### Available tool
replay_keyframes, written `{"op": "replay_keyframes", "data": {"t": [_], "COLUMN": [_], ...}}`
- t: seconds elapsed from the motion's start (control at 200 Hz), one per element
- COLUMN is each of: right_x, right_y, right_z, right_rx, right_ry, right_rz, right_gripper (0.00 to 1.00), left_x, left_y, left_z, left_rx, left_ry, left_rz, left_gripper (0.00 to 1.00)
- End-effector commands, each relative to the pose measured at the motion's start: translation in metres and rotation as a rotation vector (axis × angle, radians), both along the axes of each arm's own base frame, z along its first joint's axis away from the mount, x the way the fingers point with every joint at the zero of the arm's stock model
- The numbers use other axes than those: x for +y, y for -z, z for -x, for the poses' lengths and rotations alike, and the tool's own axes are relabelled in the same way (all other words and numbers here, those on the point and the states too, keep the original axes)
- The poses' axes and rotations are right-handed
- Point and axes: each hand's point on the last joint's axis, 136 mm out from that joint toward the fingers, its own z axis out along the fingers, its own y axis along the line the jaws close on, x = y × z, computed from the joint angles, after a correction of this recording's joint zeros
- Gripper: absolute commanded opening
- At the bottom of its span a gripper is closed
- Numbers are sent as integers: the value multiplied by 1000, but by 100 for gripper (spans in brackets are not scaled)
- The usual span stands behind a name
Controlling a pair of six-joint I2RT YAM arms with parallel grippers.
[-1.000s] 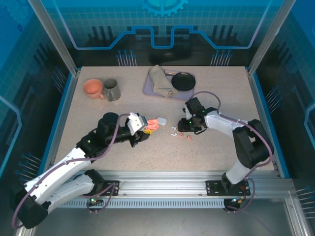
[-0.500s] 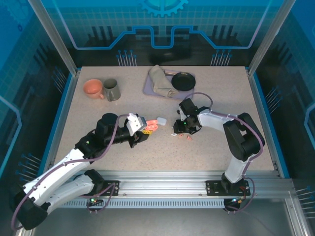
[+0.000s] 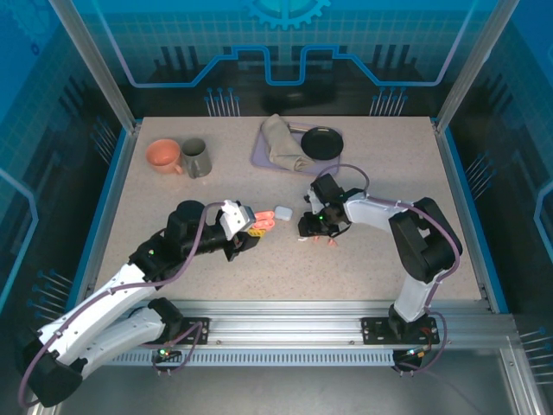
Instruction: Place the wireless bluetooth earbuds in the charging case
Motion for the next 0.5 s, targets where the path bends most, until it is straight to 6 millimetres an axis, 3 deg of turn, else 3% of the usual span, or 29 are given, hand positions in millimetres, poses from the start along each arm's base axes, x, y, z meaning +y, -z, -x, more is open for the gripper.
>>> {"op": "replay_keyframes", "data": {"t": [0.0, 0.145, 0.325, 0.495], "right_x": [14, 13, -12, -26], "right_y": [-4, -22, -54, -50], "right_z": [8, 10, 1, 12], "right_rx": [17, -19, -138, -127], "right_ry": [-54, -65, 39, 185], "right_rz": [-50, -63, 1, 23], "right_gripper": [37, 38, 43, 44], "left_x": [2, 2, 2, 1], "left_y": [5, 6, 6, 6], "left_z": [2, 2, 2, 1], "left_rx": [11, 6, 7, 5], "left_ry": [-9, -11, -10, -8], "left_rz": [-4, -9, -7, 1], "left_gripper": [0, 0, 0, 0]}}
